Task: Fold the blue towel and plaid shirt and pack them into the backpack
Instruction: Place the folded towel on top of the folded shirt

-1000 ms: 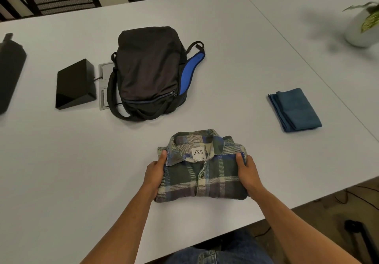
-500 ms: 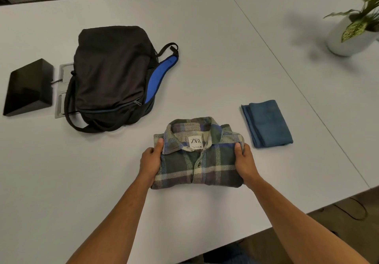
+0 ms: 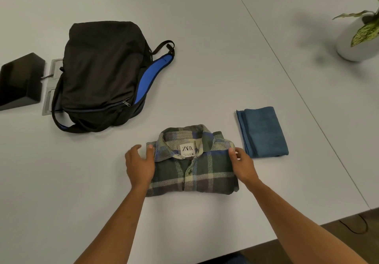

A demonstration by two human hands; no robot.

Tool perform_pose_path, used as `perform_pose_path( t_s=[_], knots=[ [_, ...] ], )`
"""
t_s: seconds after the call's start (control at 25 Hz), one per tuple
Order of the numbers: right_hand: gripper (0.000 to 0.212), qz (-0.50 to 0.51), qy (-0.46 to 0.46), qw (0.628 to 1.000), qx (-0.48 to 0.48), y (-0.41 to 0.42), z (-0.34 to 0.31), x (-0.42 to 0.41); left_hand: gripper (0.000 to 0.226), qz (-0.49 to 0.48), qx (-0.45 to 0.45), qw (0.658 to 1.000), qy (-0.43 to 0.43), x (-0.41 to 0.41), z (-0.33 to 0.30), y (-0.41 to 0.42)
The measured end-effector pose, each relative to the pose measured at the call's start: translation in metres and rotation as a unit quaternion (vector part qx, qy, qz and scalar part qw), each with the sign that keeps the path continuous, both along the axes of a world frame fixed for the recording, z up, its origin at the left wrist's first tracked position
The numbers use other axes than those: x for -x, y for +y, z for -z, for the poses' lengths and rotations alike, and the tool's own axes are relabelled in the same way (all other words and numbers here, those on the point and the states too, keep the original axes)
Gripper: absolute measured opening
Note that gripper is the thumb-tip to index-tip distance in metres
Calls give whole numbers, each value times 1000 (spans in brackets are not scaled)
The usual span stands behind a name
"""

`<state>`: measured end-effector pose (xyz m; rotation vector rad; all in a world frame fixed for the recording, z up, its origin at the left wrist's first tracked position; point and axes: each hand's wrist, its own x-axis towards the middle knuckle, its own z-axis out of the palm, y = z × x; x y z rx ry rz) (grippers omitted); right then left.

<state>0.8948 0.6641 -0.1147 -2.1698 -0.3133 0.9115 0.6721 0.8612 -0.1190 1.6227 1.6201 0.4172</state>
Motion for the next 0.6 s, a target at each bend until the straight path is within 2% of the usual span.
perform_pose_path(
  t_s=[0.08, 0.16, 0.24, 0.32, 0.48, 0.6],
  knots=[
    [41, 34, -91, 995, 1, -4, 0, -15, 45, 48, -156, 987, 3, -9, -10, -8],
    [32, 86, -165, 983, 4, -12, 4, -34, 48, 170, -259, 951, 11, -20, -15, -22],
    [31, 134, -216, 967, 23, -23, 8, -55, 55, 305, -278, 909, 49, -29, -10, -36],
    [44, 173, -232, 953, 93, -34, 11, -78, 64, 397, -261, 870, 130, -33, -1, -43],
    [78, 292, -75, 940, 160, -55, 21, -115, 79, 445, -207, 842, 224, -34, 12, -40],
    [84, 365, 17, 924, 111, -54, 24, -123, 80, 452, -197, 839, 229, -33, 16, -39]
  ],
)
